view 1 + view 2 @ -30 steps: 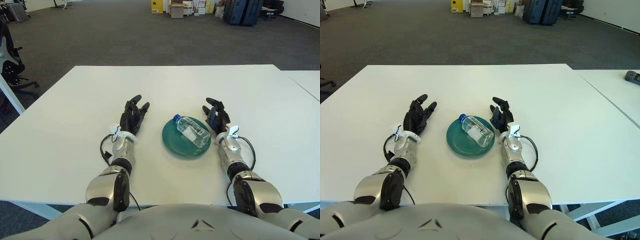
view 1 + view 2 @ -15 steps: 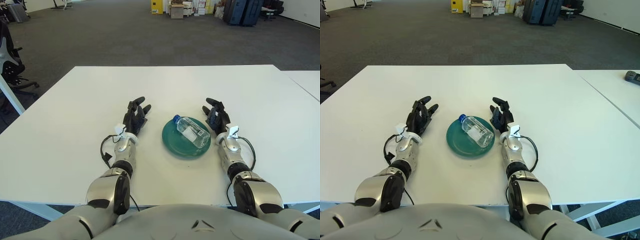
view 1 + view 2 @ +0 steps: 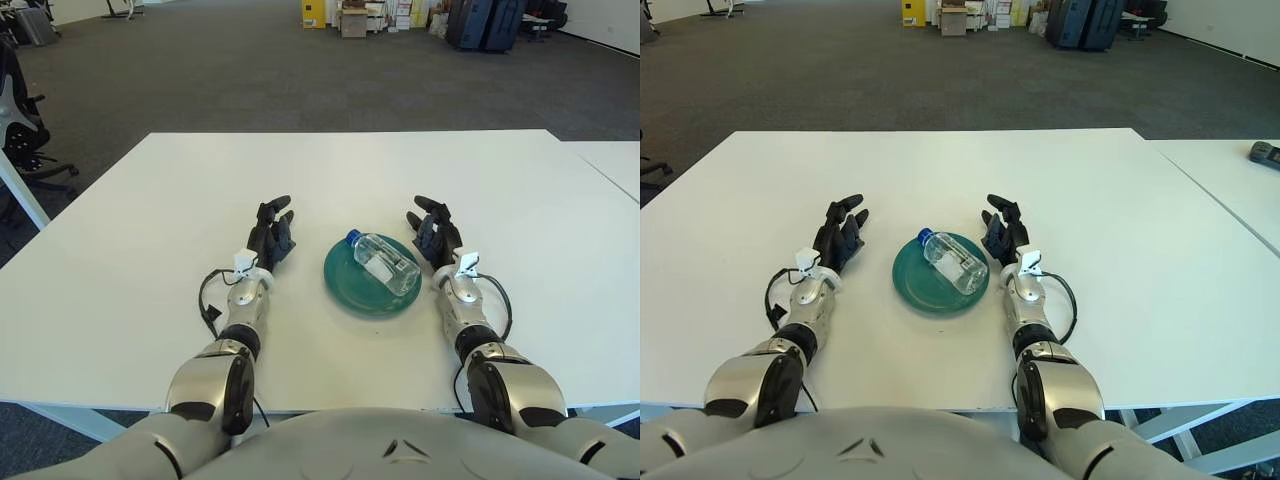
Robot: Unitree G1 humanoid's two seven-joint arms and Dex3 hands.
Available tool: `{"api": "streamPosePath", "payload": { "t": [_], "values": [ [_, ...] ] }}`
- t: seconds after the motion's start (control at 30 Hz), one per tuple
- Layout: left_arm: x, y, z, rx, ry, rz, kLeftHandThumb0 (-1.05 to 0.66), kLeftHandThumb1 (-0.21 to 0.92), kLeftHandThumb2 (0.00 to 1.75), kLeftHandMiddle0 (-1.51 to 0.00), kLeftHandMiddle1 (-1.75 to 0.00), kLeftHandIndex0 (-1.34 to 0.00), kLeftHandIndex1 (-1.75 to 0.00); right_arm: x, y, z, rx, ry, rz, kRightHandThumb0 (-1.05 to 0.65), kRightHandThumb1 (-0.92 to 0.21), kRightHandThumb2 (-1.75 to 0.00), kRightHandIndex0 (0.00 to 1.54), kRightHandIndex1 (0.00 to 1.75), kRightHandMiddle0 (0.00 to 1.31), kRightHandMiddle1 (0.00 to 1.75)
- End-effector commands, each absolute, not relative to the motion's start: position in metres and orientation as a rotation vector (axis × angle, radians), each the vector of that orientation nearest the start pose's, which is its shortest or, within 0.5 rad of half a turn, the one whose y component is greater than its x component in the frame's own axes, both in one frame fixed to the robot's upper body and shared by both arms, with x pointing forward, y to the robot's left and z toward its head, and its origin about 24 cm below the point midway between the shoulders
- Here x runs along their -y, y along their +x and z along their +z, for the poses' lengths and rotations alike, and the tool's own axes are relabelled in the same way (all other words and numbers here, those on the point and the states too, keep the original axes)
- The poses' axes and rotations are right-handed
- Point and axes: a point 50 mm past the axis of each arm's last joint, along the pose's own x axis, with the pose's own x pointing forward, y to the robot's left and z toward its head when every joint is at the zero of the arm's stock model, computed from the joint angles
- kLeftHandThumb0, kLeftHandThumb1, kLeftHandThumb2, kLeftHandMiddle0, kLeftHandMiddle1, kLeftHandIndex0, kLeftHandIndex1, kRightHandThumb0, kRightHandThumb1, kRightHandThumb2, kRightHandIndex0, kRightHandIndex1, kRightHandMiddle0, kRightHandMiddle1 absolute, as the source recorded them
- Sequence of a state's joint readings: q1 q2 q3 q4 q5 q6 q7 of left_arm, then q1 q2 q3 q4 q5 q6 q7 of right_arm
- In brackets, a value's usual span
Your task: Put the bottle into the plate.
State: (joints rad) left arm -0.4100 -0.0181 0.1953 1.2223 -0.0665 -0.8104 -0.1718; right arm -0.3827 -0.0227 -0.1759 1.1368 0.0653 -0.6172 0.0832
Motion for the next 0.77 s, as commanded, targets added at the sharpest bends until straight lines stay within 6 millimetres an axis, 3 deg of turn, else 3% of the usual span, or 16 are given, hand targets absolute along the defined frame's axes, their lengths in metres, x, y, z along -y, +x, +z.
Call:
{"api": "streamPosePath", "payload": {
  "t": [0.0, 0.73],
  "values": [
    [-0.1498, 0.2621, -0.0510, -0.061, -0.089, -0.031, -0.89, 0.92, 0.87, -0.28, -0.20, 0.00, -0.90, 0.1695, 0.2327, -0.0897, -0.363, 0.113, -0.096, -0.79, -0.92, -0.95, 0.40, 0.03, 0.00, 0.86],
    [-0.1545, 0.2585, -0.0513, -0.048, 0.003, -0.030, -0.85, 0.92, 0.80, -0.33, -0.15, 0.00, -0.92, 0.1675, 0.2316, -0.0900, -0.361, 0.103, -0.090, -0.80, -0.92, -0.93, 0.39, 0.02, 0.00, 0.84]
  ]
}}
